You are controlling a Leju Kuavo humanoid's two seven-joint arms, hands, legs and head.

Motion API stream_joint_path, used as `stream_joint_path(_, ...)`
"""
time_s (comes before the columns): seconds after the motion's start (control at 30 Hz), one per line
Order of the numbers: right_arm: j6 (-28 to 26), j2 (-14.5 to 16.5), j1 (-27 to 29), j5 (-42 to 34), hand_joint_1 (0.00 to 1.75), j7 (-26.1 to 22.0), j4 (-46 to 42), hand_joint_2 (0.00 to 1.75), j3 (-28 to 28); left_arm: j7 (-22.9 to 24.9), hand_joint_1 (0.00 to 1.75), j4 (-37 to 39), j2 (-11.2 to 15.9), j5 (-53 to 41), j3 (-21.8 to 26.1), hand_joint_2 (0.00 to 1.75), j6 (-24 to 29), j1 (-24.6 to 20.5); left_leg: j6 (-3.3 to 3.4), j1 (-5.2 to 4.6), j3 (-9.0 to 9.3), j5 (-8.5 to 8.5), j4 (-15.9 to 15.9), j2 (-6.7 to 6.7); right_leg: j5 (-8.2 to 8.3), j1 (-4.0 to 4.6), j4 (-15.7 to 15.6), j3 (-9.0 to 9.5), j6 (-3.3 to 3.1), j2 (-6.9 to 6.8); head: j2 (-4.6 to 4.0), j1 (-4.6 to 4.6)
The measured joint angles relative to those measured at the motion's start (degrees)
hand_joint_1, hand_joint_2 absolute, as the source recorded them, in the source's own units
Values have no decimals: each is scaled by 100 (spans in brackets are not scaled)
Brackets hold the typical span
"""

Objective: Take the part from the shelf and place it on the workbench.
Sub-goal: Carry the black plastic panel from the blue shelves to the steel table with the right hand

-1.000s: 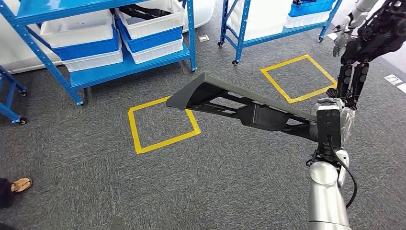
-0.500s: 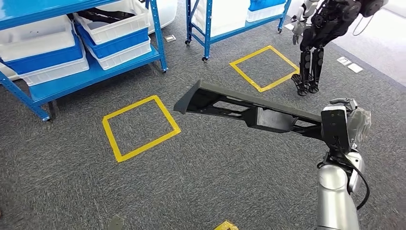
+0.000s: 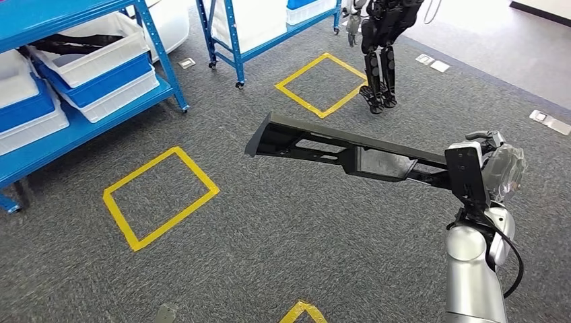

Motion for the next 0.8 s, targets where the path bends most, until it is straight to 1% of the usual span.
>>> stream_joint_path(0.03, 2, 9, -15, 10, 175, 0, 1, 175, 0, -9, 0, 1, 8, 14, 16, 175, 2, -1, 68, -5, 188, 174, -382, -143, 10, 11, 2, -2, 7, 72, 0, 3)
stream_joint_path(0.07, 5, 17, -46, 16, 175, 0, 4, 175, 0, -23, 0, 1, 12, 28, 32, 175, 2, 2, 122, -9, 340, 297, -710, -272, 21, 24, 6, -11, 19, 138, 0, 12)
stream_joint_path(0.1, 7, 26, -82, 20, 175, -1, 10, 175, 0, -36, 0, 1, 20, 40, 44, 175, 3, 5, 163, -18, 440, 359, -924, -371, 36, 22, 10, -32, 44, 198, 0, 8)
stream_joint_path(0.13, 8, 33, -115, 23, 175, -1, 17, 175, 0, -46, 0, 1, 26, 53, 53, 175, 3, 9, 188, -29, 473, 360, -1006, -418, 55, 7, 6, -58, 74, 259, 0, 7)
stream_joint_path(0.17, 7, 35, -144, 26, 175, -2, 25, 175, -1, -56, 0, 1, 23, 63, 62, 175, 4, 12, 192, -43, 482, 375, -1040, -360, 80, -2, -5, -83, 111, 324, 0, -2)
stream_joint_path(0.2, 3, 37, -155, 31, 175, -3, 31, 175, -2, -63, 0, 1, 26, 72, 71, 175, 4, 11, 197, -39, 503, 410, -1090, -283, 97, -11, -4, -115, 140, 315, 0, -10)
stream_joint_path(0.23, -2, 37, -167, 36, 175, -6, 36, 175, -3, -70, 0, 1, 25, 79, 80, 175, 4, 12, 204, -31, 528, 448, -1151, -213, 84, -4, 31, -158, 160, 205, 0, -7)
stream_joint_path(0.27, -9, 38, -186, 51, 175, -9, 42, 175, -3, -76, 0, 1, 24, 81, 91, 175, 4, 13, 209, -20, 553, 486, -1212, -136, 22, 11, 150, -236, 167, 43, 0, 4)
stream_joint_path(0.3, -21, 40, -207, 80, 175, -11, 50, 175, -2, -81, 0, 2, 24, 84, 106, 175, 4, 20, 209, -8, 571, 513, -1255, -55, -96, 13, 391, -365, 159, -148, 0, 18)
stream_joint_path(0.33, -40, 41, -229, 120, 175, -13, 59, 175, -1, -86, 0, 3, 23, 89, 124, 175, 6, 32, 212, -14, 575, 517, -1265, 22, -246, 5, 726, -532, 158, -282, 0, 28)
stream_joint_path(0.37, -63, 41, -244, 170, 175, -11, 73, 175, -1, -90, 0, 4, 23, 96, 144, 175, 7, 45, 212, -15, 570, 517, -1263, 108, -387, -15, 1109, -717, 168, -330, 0, 40)
stream_joint_path(0.4, -89, 39, -249, 211, 175, -9, 86, 175, -3, -95, 0, 4, 23, 103, 162, 175, 8, 59, 208, -13, 566, 513, -1262, 194, -473, -43, 1410, -860, 197, -351, 0, 41)
stream_joint_path(0.43, -110, 37, -252, 241, 175, -7, 99, 175, -6, -101, 0, 5, 20, 108, 178, 175, 9, 69, 198, -7, 563, 505, -1257, 280, -478, -75, 1524, -910, 249, -369, 0, 41)
stream_joint_path(0.47, -124, 35, -257, 258, 175, -4, 108, 175, -10, -105, 0, 5, 16, 111, 190, 175, 9, 75, 178, 5, 562, 492, -1246, 361, -401, -112, 1406, -840, 321, -406, 0, 43)
stream_joint_path(0.5, -131, 34, -266, 268, 175, -4, 113, 175, -14, -108, 0, 5, 13, 113, 196, 175, 9, 78, 147, 21, 565, 471, -1226, 437, -265, -147, 1074, -654, 401, -478, 0, 42)
stream_joint_path(0.53, -136, 34, -279, 275, 175, -4, 115, 175, -17, -111, 0, 5, 14, 113, 201, 175, 10, 78, 101, 29, 563, 440, -1195, 508, -149, -170, 670, -441, 468, -611, 0, 46)
stream_joint_path(0.57, -140, 36, -297, 279, 175, -4, 117, 175, -19, -114, 0, 5, 21, 118, 205, 175, 14, 78, 47, 26, 556, 404, -1155, 571, -54, -164, 337, -254, 492, -712, 0, 50)
stream_joint_path(0.6, -155, 37, -313, 283, 175, -3, 120, 175, -23, -119, 0, 5, 30, 123, 208, 175, 19, 79, 1, 13, 552, 376, -1127, 624, -7, -153, 135, -145, 470, -771, 0, 45)
stream_joint_path(0.63, -174, 35, -324, 290, 175, -3, 125, 175, -29, -124, 0, 5, 37, 130, 210, 175, 23, 82, -35, -3, 554, 355, -1108, 675, -5, -133, 68, -118, 421, -777, 0, 38)
stream_joint_path(0.67, -196, 31, -331, 303, 175, -2, 130, 175, -39, -129, 0, 5, 39, 137, 211, 175, 26, 86, -58, -7, 562, 344, -1104, 726, 4, -113, 80, -126, 359, -701, 0, 30)
stream_joint_path(0.7, -220, 25, -333, 323, 175, -1, 133, 175, -51, -134, 0, 5, 38, 140, 211, 175, 27, 88, -78, 3, 572, 334, -1108, 771, 6, -122, 91, -144, 306, -630, 0, 18)
stream_joint_path(0.73, -241, 19, -335, 352, 175, -1, 134, 175, -60, -137, 0, 5, 36, 144, 211, 175, 27, 87, -100, 27, 571, 289, -1079, 741, 10, -131, 92, -152, 269, -564, 0, 13)
stream_joint_path(0.77, -262, 15, -345, 388, 175, 4, 135, 175, -67, -142, 0, 5, 34, 145, 211, 175, 27, 86, -116, 50, 529, 184, -962, 629, 18, -140, 93, -156, 224, -501, 0, 11)
stream_joint_path(0.8, -286, 14, -359, 431, 175, 11, 134, 175, -71, -148, 0, 5, 34, 143, 211, 175, 26, 89, -124, 66, 428, 21, -719, 469, 29, -148, 90, -155, 184, -440, 0, 1)
